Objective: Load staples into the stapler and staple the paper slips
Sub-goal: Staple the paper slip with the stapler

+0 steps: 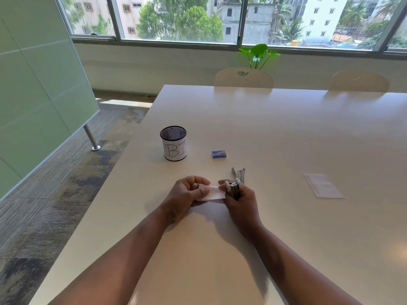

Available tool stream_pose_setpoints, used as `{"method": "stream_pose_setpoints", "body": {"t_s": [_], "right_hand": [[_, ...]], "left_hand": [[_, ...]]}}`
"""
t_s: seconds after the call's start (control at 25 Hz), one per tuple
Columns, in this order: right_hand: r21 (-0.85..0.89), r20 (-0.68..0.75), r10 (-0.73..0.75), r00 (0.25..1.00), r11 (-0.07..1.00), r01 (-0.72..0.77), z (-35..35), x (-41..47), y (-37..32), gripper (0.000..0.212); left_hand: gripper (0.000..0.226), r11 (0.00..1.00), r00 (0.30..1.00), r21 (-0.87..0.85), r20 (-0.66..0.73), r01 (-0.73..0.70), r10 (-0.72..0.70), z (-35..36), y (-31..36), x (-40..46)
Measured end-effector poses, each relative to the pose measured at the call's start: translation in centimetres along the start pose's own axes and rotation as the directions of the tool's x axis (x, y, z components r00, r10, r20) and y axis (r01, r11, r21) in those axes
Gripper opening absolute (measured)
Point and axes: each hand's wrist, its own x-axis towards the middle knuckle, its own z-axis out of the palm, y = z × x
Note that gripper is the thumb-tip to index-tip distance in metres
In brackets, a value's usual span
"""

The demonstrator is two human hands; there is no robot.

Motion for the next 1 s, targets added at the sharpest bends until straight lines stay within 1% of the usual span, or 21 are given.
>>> {"method": "stream_pose_setpoints", "body": {"t_s": [0.04, 0.12, 0.2, 0.24, 0.4, 0.56, 0.8, 1.0], "right_hand": [[0.04, -0.014, 0.008, 1.0, 0.999, -0.007, 0.01, -0.03, -0.07, 0.029], [0.142, -0.045, 0.047, 0.998, 0.989, -0.04, -0.01, -0.07, -0.27, 0.027], [0.225, -0.031, 0.067, 0.997, 0.973, -0.058, -0.04, -0.03, -0.42, 0.026], [0.236, -0.012, 0.07, 0.997, 0.97, -0.065, -0.07, 0.0, -0.49, 0.025], [0.148, 0.047, 0.087, 0.995, 0.985, -0.093, -0.15, 0.25, -0.78, 0.028], [0.081, 0.036, 0.1, 0.994, 0.991, -0.102, -0.27, 0.33, -0.63, 0.027], [0.074, 0.036, 0.106, 0.994, 0.991, -0.108, -0.35, 0.42, -0.26, 0.024], [0.036, 0.039, 0.093, 0.995, 0.995, -0.094, -0.39, 0.49, -0.01, 0.023]], "left_hand": [[0.022, 1.0, 1.0, -0.003, -0.017, -0.003, 0.003, -0.02, -0.02, -0.06], [0.027, 1.0, 0.998, -0.014, -0.053, -0.015, 0.015, -0.06, -0.03, -0.14], [0.03, 0.999, 0.997, -0.018, -0.071, -0.032, 0.031, -0.06, -0.1, -0.18], [0.029, 0.999, 0.997, -0.019, -0.073, -0.041, 0.04, -0.03, -0.14, -0.19], [0.026, 0.999, 0.996, -0.001, -0.067, -0.053, 0.053, 0.03, -0.24, -0.22], [0.023, 0.998, 0.996, 0.027, -0.062, -0.057, 0.058, 0.21, -0.27, -0.25], [0.02, 0.997, 0.996, 0.045, -0.055, -0.062, 0.064, 0.2, -0.34, -0.2], [0.017, 0.997, 0.996, 0.039, -0.071, -0.06, 0.062, 0.31, -0.46, -0.06]]}}
